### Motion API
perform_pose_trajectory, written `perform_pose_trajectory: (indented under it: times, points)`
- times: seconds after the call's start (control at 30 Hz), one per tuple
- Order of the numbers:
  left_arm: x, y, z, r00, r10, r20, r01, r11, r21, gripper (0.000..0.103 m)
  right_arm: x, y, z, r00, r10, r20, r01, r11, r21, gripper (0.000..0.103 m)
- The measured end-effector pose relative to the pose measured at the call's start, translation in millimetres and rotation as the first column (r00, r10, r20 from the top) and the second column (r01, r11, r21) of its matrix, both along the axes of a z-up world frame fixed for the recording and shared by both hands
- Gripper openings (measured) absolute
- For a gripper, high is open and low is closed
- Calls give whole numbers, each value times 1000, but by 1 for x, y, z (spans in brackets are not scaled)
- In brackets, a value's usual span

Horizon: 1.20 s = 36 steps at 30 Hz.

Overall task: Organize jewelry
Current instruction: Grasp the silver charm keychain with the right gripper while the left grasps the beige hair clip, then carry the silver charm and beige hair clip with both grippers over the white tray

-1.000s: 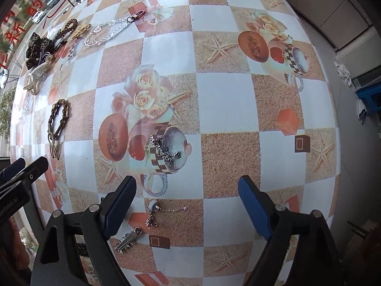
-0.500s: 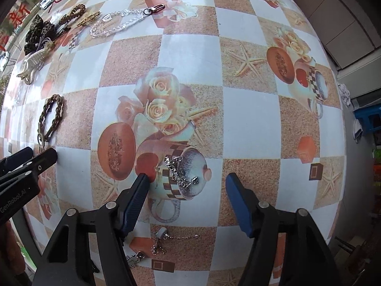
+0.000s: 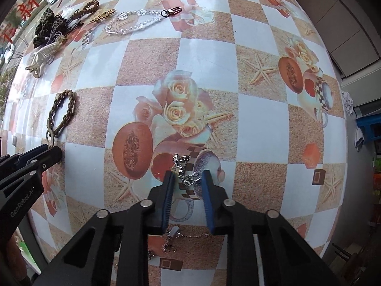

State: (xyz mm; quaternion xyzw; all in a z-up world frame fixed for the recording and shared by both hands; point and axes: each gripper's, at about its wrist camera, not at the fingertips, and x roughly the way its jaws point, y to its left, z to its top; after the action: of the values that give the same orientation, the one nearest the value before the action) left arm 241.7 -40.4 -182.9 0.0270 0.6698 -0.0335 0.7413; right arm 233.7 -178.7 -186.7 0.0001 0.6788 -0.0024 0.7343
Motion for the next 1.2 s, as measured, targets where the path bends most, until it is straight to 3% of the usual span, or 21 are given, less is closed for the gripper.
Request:
perform_pose_trajectory:
  times: [0.57, 0.87, 1.2]
  points:
    - [-28, 14, 40, 995, -71, 70, 73, 997, -25, 23, -17, -27, 36, 994, -106, 3, 104, 985, 134, 16]
    - [-49, 27, 53, 991, -89, 98, 92, 995, -29, 23, -34, -10, 66, 996, -93, 19, 89, 983, 162, 16]
    - [-72, 47, 68, 990, -78, 120, 85, 995, -52, 23, -43, 13, 71, 998, -49, 32, 43, 982, 185, 16]
